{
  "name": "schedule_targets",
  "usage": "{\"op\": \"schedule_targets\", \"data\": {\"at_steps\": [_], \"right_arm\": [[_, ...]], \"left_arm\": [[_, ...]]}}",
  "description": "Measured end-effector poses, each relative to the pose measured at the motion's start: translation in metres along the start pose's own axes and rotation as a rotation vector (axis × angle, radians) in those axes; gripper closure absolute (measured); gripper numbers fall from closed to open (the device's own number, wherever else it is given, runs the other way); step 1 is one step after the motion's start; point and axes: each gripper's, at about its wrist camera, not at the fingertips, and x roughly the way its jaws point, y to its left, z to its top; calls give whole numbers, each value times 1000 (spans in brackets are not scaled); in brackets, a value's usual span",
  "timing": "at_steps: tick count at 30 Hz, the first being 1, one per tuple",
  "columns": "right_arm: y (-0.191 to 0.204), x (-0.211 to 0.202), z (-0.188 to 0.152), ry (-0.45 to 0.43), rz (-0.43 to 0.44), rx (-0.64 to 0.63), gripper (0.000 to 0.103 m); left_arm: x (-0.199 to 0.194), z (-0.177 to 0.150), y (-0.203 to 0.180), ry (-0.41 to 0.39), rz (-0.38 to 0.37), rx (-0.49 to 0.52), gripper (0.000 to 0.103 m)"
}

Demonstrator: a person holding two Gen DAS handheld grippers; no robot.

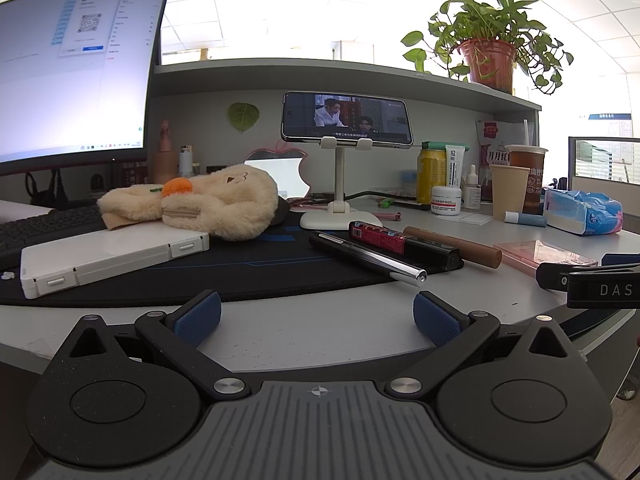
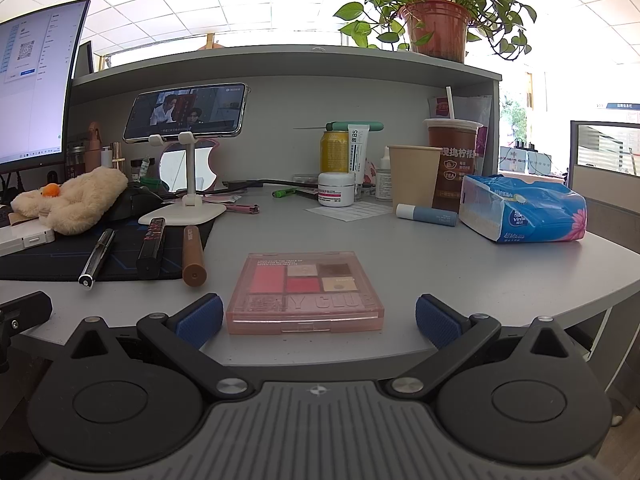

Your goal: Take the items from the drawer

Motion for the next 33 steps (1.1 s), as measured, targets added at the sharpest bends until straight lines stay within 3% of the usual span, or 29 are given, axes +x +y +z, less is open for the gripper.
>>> {"op": "schedule_targets", "data": {"at_steps": [33], "right_arm": [[0, 0, 0, 0, 0, 0, 0]], "left_arm": [[-1, 0, -1, 2, 2, 0, 0]]}}
